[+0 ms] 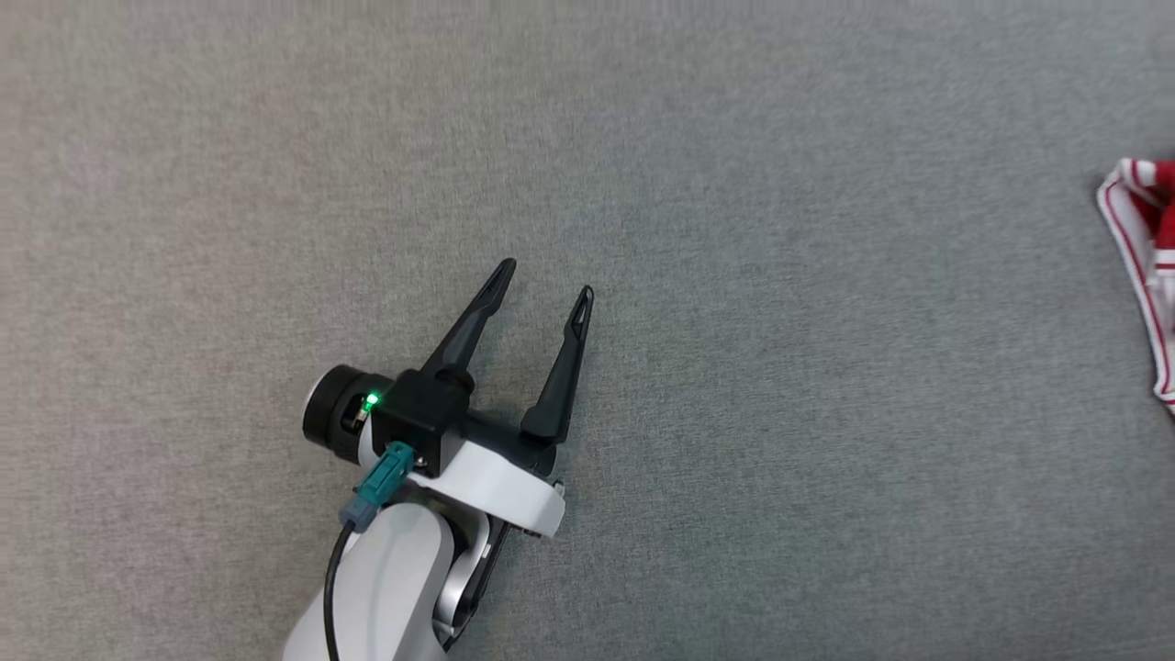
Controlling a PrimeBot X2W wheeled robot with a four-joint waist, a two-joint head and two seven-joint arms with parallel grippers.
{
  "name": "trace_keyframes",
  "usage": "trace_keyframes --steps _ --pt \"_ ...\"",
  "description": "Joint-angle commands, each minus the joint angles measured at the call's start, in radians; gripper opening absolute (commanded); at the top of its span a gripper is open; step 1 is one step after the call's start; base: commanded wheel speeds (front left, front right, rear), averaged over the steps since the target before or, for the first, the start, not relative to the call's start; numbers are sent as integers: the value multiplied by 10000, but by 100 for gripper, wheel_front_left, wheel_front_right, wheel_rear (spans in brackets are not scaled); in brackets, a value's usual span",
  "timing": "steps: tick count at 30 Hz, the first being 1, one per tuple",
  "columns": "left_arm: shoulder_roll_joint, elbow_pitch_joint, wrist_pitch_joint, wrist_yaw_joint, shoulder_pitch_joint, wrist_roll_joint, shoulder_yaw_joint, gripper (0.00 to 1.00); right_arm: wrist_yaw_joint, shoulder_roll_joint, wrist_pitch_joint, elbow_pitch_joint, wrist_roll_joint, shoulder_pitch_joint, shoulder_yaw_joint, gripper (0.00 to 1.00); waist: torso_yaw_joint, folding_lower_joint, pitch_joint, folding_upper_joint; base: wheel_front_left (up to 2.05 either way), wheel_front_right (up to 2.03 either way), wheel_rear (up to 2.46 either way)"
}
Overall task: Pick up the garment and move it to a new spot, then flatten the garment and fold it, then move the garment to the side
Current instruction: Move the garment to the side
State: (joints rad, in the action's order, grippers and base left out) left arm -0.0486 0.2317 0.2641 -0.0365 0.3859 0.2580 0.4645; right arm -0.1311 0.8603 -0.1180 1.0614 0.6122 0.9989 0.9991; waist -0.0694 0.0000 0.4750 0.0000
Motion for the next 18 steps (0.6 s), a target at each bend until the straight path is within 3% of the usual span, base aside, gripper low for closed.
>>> trace_keyframes --steps 1,6,13,18 --pt "-51 -40 -6 -80 -142 97 -50 100 5 61 38 85 57 149 58 100 -61 0 -506 0 0 0 0" --pt "-51 -125 -6 -210 -544 264 -164 100 5 18 29 535 -224 679 104 100 -77 0 -1307 0 0 0 0" --pt "-45 -230 -6 -403 -1134 324 -648 100 5 -1040 -1013 262 -191 1012 -127 100 61 0 -2298 0 0 0 0" --pt "-51 -301 -4 -394 -1555 182 -1142 100 5 -2030 -1451 -358 223 486 -858 100 297 0 -2939 0 0 0 0"
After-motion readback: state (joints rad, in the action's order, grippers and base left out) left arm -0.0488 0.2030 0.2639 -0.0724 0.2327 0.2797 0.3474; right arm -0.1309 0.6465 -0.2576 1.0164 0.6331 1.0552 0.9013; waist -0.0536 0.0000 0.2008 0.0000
